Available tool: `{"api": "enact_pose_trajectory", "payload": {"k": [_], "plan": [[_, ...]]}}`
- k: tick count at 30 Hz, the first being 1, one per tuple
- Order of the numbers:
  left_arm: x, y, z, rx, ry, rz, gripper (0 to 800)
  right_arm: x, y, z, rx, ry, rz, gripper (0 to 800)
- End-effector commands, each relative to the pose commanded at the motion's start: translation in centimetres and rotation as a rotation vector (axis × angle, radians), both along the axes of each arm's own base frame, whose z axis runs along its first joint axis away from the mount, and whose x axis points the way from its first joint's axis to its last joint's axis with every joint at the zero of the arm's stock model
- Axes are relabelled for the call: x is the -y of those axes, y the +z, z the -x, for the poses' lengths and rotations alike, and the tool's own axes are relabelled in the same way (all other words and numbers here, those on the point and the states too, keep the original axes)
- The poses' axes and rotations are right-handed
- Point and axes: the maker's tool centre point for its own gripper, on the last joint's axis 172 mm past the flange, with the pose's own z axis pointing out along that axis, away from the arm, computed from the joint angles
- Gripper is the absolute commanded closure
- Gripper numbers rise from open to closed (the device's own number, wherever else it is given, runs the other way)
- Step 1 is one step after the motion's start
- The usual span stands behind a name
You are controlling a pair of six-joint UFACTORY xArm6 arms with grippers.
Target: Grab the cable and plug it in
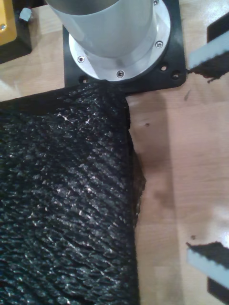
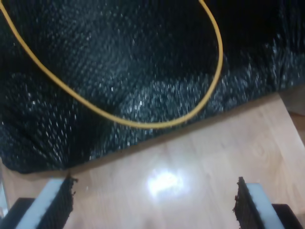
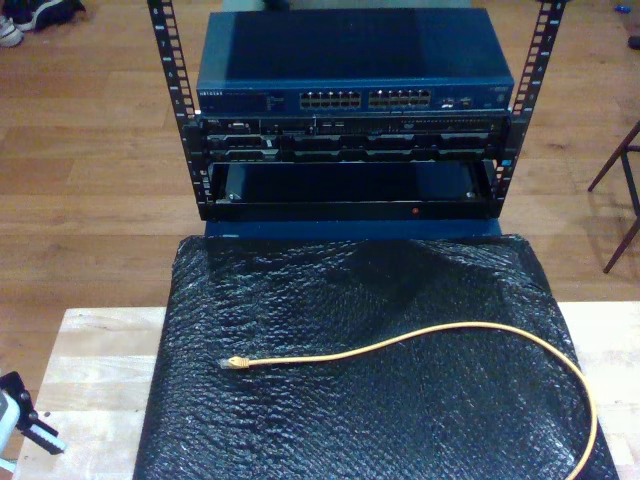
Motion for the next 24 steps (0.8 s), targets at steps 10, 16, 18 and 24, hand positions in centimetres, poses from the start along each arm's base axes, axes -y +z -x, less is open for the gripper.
{"api": "enact_pose_trajectory", "payload": {"k": [10,16,18,24], "plan": [[1.4,0.5,-1.3,0.003,0.036,0.022,0,-5.8,3.3,-5.2,0.054,0.035,-0.036,2],[1.9,0.6,-1.7,0.008,0.056,0.041,0,-9.2,2.9,-7.3,0.028,0.092,-0.038,2],[2.0,0.5,-1.6,-0.001,0.066,0.041,0,-10.4,3.0,-8.2,0.038,0.104,-0.025,2],[2.1,0.2,-1.4,-0.022,0.083,0.044,0,-15.5,2.6,-9.7,0.015,0.186,-0.021,2]]}}
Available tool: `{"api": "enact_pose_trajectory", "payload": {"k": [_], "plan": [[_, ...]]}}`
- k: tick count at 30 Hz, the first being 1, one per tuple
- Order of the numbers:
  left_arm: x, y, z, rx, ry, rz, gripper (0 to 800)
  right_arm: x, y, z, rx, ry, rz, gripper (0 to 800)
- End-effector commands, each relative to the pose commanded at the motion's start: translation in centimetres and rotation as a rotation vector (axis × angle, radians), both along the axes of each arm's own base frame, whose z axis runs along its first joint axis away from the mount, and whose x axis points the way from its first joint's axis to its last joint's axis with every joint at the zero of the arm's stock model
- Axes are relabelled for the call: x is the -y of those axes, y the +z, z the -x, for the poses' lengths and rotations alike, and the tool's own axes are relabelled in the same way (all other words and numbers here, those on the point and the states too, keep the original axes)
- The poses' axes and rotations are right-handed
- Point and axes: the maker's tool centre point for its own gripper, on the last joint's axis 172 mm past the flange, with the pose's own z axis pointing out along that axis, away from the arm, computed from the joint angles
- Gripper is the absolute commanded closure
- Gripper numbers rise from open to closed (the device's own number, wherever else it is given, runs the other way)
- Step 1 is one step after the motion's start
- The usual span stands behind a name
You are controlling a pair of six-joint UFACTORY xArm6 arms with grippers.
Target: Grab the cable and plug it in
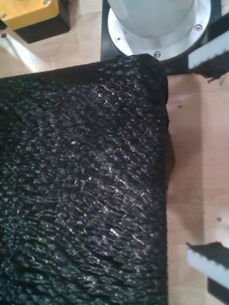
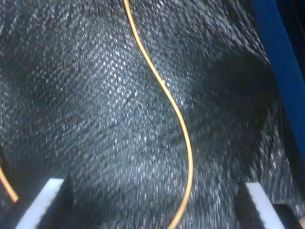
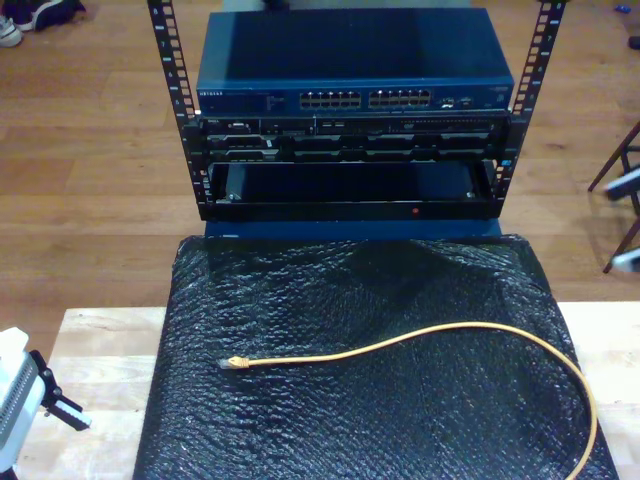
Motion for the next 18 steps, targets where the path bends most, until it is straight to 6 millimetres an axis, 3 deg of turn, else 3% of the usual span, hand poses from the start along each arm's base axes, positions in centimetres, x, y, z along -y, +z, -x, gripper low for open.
{"api": "enact_pose_trajectory", "payload": {"k": [8,11,18], "plan": [[-0.2,-0.2,-0.2,-0.017,0.028,-0.003,0,-7.6,-1.3,-1.8,-0.007,0.104,0.064,1],[-0.3,-0.3,-0.3,-0.028,0.043,-0.005,0,-10.3,-2.6,-2.4,-0.02,0.147,0.111,2],[-0.2,-0.6,-0.1,-0.047,0.063,-0.002,0,-14.7,-6.2,-4.5,-0.012,0.19,0.201,8]]}}
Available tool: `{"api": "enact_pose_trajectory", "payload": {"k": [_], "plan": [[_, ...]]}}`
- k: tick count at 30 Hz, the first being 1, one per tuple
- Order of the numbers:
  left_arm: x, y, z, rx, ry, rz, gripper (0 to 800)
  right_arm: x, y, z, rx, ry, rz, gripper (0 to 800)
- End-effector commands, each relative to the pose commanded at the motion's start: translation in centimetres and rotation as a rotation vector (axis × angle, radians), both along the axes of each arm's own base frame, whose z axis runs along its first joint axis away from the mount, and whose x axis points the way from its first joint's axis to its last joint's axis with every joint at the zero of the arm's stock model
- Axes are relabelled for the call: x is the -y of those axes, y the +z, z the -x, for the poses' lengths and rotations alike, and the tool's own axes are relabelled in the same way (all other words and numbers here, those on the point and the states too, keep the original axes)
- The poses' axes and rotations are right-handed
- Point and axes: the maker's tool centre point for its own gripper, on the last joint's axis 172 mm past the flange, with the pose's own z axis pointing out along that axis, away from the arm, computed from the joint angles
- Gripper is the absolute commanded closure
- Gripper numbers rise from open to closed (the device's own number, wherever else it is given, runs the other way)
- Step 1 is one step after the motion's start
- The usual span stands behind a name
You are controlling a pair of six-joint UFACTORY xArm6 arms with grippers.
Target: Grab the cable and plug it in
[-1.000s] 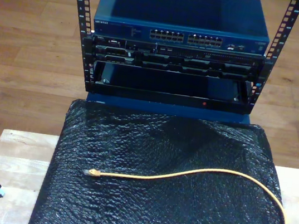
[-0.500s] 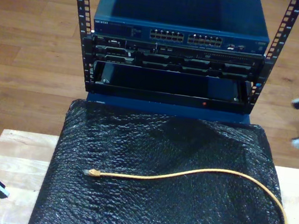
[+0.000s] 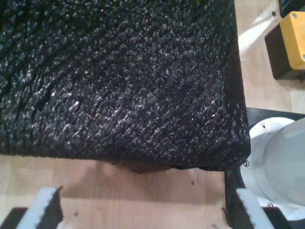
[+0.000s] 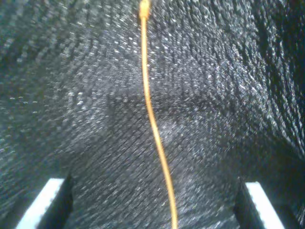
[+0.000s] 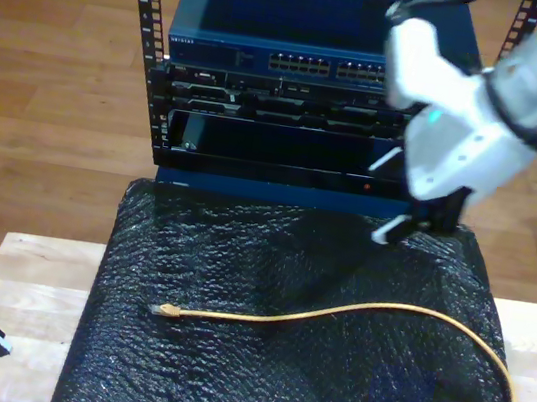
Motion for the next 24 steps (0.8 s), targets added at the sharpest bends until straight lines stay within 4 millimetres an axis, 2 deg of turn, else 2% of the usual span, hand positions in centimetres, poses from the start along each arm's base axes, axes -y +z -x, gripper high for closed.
{"api": "enact_pose_trajectory", "payload": {"k": [7,13,15,19,24], "plan": [[0.0,-0.1,0.0,-0.004,0.003,0.002,0,-5.0,-3.5,-0.2,-0.009,0.033,0.044,9],[-0.1,-0.1,0.0,-0.002,0.003,0.001,0,-6.3,-6.2,-1.1,0.04,0.016,0.172,9],[-0.1,-0.1,0.0,-0.005,0.003,0.002,0,-7.2,-7.0,-1.1,0.054,0.01,0.2,8],[0.0,-0.3,0.1,-0.017,0.008,0.008,0,-9.4,-9.1,0.4,0.04,0.038,0.235,7],[0.1,-0.7,0.2,-0.037,0.009,0.023,0,-11.7,-10.0,1.8,0.022,0.046,0.243,8]]}}
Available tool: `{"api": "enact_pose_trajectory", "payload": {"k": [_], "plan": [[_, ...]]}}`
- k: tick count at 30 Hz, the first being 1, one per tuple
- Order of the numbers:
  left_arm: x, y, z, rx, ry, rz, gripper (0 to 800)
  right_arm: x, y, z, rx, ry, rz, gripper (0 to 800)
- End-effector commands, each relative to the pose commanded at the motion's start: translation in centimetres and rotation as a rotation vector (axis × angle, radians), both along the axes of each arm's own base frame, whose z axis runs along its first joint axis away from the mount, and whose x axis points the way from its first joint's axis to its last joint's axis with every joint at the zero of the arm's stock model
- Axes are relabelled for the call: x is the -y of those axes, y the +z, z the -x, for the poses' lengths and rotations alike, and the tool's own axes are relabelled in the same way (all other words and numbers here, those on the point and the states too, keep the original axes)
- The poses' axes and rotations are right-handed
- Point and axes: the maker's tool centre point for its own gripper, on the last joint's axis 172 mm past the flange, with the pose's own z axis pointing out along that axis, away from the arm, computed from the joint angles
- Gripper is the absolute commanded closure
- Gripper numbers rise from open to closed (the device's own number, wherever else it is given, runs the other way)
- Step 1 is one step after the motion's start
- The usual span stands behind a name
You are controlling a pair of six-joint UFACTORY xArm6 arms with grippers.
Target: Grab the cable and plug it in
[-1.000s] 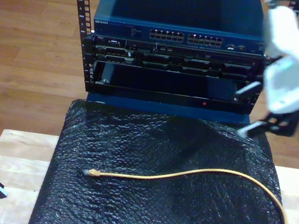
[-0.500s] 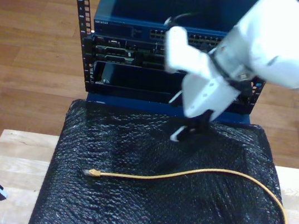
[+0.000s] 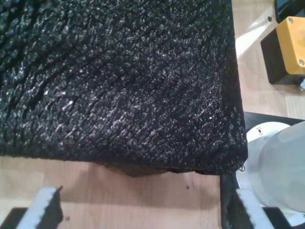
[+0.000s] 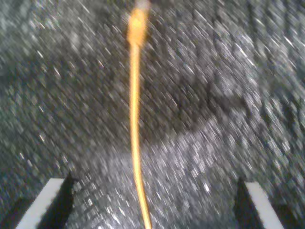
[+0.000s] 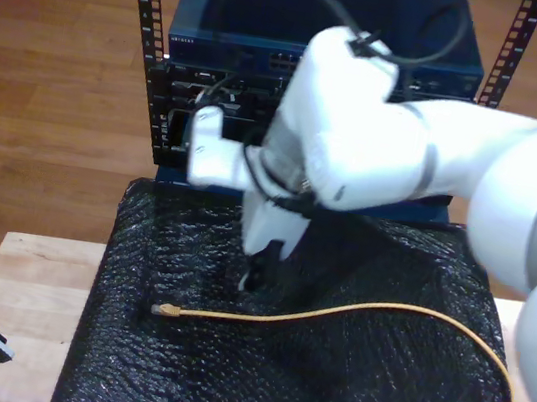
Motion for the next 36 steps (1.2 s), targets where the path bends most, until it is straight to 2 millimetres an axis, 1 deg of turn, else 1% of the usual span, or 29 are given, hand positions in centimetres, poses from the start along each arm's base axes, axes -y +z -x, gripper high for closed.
{"api": "enact_pose_trajectory", "payload": {"k": [3,5,10,13,17,21,24,26,30,31,33,36], "plan": [[0.0,0.0,0.0,-0.002,0.001,0.001,0,-1.6,-1.0,0.9,0.0,0.015,0.013,9],[0.0,0.0,-0.1,-0.004,0.005,-0.001,0,-2.2,-1.8,1.3,0.005,0.018,0.03,11],[-0.1,0.0,-0.1,-0.007,0.009,-0.002,0,-2.1,-3.9,1.0,0.03,-0.018,0.098,22],[-0.1,-0.1,-0.1,-0.017,0.016,0.0,0,-1.8,-4.7,0.4,0.046,-0.055,0.137,24],[-0.1,-0.2,-0.1,-0.024,0.021,0.002,0,-2.7,-6.4,0.4,0.055,-0.086,0.185,24],[-0.1,-0.2,-0.1,-0.024,0.021,0.002,0,-3.4,-7.5,0.4,0.071,-0.099,0.218,27],[-0.1,-0.2,-0.1,-0.025,0.021,0.003,0,-4.7,-8.3,1.1,0.075,-0.093,0.23,31],[-0.1,-0.3,0.0,-0.026,0.02,0.002,0,-5.1,-8.5,1.3,0.08,-0.097,0.236,41],[-0.1,-0.2,-0.1,-0.025,0.021,0.003,0,-5.2,-8.7,1.2,0.093,-0.119,0.248,51],[-0.1,-0.2,-0.1,-0.025,0.021,0.003,0,-5.0,-9.0,1.1,0.096,-0.123,0.257,60],[-0.1,-0.3,0.0,-0.026,0.02,0.002,0,-5.1,-9.1,0.7,0.107,-0.129,0.262,84],[-0.1,-0.2,-0.1,-0.025,0.021,0.003,0,-5.0,-9.7,0.6,0.104,-0.134,0.273,124]]}}
